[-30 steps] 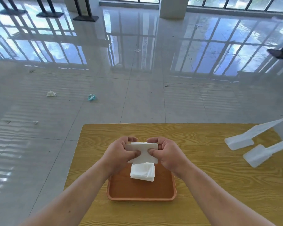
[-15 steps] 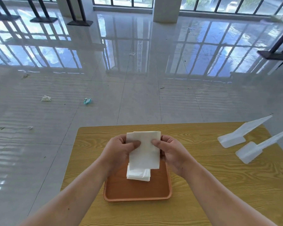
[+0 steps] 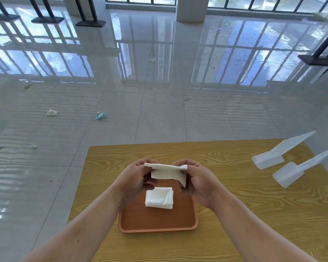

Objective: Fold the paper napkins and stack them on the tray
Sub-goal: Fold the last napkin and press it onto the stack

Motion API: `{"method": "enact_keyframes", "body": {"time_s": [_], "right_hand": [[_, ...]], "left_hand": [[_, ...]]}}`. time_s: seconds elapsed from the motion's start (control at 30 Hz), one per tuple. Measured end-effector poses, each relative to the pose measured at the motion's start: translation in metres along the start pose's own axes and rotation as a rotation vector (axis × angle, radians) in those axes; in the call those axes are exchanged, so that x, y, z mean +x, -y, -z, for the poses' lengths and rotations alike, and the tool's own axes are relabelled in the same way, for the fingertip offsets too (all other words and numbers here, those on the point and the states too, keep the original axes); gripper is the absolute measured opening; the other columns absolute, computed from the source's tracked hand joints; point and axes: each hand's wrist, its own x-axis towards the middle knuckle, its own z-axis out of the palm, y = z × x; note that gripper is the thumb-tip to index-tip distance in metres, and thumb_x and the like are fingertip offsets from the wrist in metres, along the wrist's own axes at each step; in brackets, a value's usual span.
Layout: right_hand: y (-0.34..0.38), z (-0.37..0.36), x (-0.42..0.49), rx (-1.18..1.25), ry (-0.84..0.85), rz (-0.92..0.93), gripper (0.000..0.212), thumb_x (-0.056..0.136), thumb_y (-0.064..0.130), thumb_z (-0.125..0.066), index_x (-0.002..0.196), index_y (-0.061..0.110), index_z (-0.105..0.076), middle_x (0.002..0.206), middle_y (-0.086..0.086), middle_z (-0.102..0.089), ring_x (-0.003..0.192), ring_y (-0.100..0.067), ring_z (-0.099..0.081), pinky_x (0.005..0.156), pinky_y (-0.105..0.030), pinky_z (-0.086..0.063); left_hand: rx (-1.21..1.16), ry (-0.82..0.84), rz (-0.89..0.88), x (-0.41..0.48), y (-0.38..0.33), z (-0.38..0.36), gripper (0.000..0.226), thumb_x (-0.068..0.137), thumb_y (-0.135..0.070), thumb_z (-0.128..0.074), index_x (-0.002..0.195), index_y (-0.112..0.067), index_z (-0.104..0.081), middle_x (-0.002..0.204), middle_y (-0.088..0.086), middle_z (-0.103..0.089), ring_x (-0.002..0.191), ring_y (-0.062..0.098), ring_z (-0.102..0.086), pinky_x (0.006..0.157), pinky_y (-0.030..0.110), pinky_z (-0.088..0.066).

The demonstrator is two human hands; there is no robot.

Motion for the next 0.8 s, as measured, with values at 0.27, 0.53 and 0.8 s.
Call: {"method": "enact_keyframes", "body": {"time_s": [0.27,0.53,0.8], "right_hand": [[-0.002,0.006,0.012,-0.164,-0.038,0.066,0.031,0.093,-0.001,-0.064,0.116,0.018,-0.071,0.099,-0.013,-0.072,0.069,-0.018,-0.067,0.052,-0.03,-0.054],[-0.037,0.014,0.04,-0.34,-0.296,0.009,0.018,0.094,0.003,-0.07,0.108,0.013,-0.069,0.101,-0.011,-0.079,0.079,-0.019,-0.077,0.06,-0.03,-0.061],[-0.119,0.028,0.07,-0.725,-0.322,-0.04,0.045,0.089,0.015,-0.067,0.132,0.021,-0.053,0.118,-0.004,-0.069,0.101,-0.023,-0.072,0.087,-0.047,-0.063]], "left_hand": [[0.037,-0.034,-0.049,0.01,0.007,0.004,0.021,0.095,-0.014,-0.072,0.116,-0.008,-0.072,0.107,0.015,-0.074,0.085,0.023,-0.075,0.073,0.037,-0.064],[0.45,-0.272,-0.101,0.043,0.051,0.023,0.027,0.081,-0.017,-0.088,0.103,-0.023,-0.072,0.09,0.007,-0.081,0.077,0.022,-0.078,0.068,0.036,-0.063],[0.835,-0.28,-0.003,0.068,0.129,0.04,0.031,0.08,-0.039,-0.077,0.106,-0.04,-0.06,0.102,-0.01,-0.071,0.08,0.008,-0.067,0.071,0.036,-0.059]]}}
